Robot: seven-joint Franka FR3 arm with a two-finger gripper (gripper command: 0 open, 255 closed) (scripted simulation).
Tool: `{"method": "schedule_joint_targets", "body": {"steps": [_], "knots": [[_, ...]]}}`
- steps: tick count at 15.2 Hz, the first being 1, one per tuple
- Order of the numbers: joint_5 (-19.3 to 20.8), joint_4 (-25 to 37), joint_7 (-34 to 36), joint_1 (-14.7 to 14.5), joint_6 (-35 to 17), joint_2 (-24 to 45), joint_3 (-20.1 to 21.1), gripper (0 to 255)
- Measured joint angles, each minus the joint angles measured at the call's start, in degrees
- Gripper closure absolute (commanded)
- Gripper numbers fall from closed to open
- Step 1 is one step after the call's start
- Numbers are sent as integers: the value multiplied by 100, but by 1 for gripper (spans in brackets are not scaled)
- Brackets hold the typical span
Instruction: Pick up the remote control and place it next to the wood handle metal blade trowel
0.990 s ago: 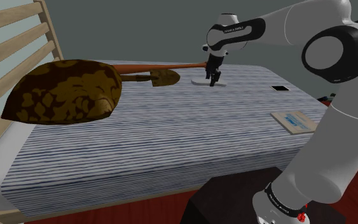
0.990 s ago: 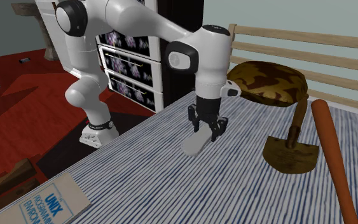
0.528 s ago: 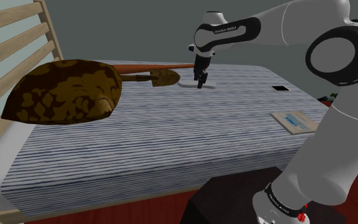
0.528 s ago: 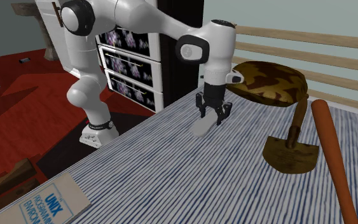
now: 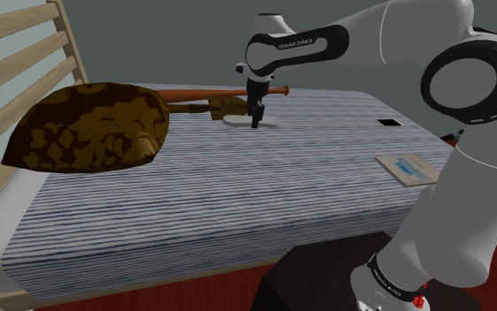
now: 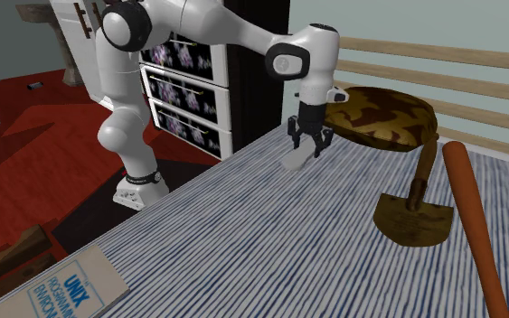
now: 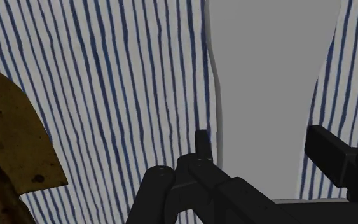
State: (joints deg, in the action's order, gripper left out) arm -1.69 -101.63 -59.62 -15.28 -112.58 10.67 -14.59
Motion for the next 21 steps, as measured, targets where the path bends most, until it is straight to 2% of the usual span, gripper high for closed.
{"method": "schedule_joint_targets", "body": {"steps": [4,21], "knots": [[-19,102,299,-171,-78,187,127,255],[-156,-590,254,-155,-1243,674,178,255]]}}
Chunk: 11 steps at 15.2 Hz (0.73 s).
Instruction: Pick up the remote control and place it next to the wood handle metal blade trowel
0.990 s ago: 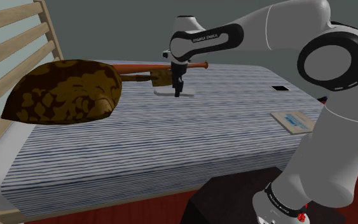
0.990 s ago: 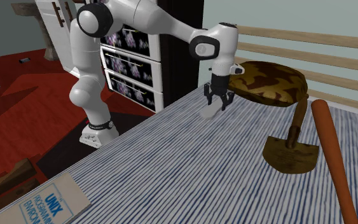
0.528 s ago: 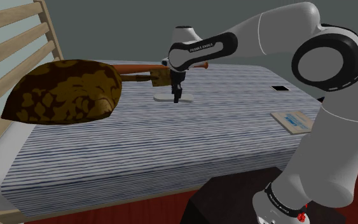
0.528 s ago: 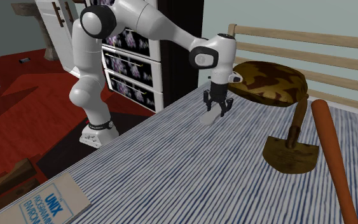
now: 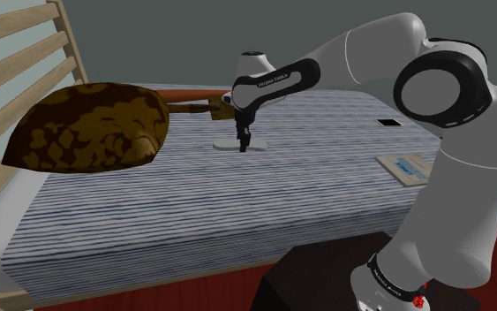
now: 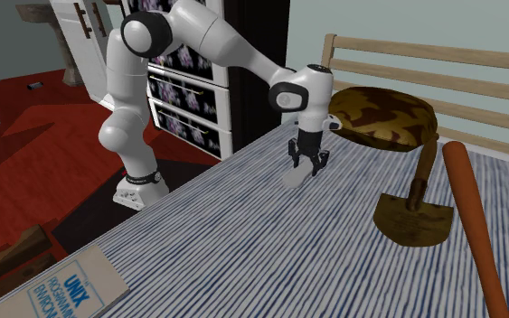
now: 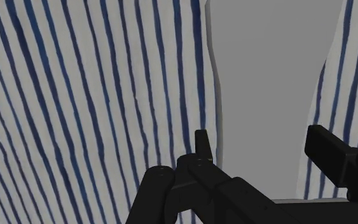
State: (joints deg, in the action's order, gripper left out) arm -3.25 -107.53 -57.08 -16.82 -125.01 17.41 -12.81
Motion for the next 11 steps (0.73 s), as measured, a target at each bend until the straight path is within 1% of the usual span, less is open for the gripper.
{"method": "schedule_joint_targets", "body": {"steps": [3,8,9,11], "knots": [[-19,-73,-22,12,-130,58,3,255],[-24,-82,-25,13,-155,72,5,255],[-24,-83,-25,14,-155,72,5,0],[-24,-82,-25,14,-156,72,5,0]]}}
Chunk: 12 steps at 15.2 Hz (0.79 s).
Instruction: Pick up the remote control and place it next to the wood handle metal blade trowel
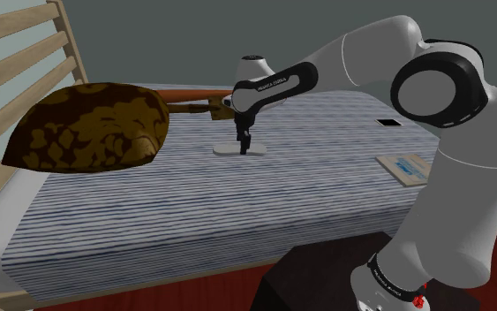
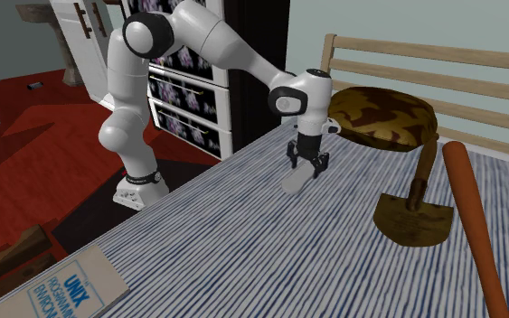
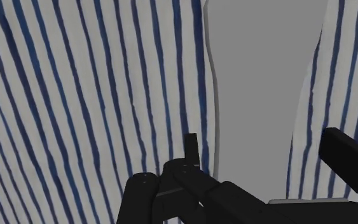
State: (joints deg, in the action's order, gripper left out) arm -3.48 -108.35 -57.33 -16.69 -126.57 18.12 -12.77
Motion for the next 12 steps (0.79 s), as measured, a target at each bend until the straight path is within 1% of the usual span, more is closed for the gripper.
{"method": "schedule_joint_targets", "body": {"steps": [4,8,12], "knots": [[0,0,0,0,0,0,0,0],[74,226,35,-18,471,-260,-29,0],[96,299,62,-32,618,-331,-30,0]]}}
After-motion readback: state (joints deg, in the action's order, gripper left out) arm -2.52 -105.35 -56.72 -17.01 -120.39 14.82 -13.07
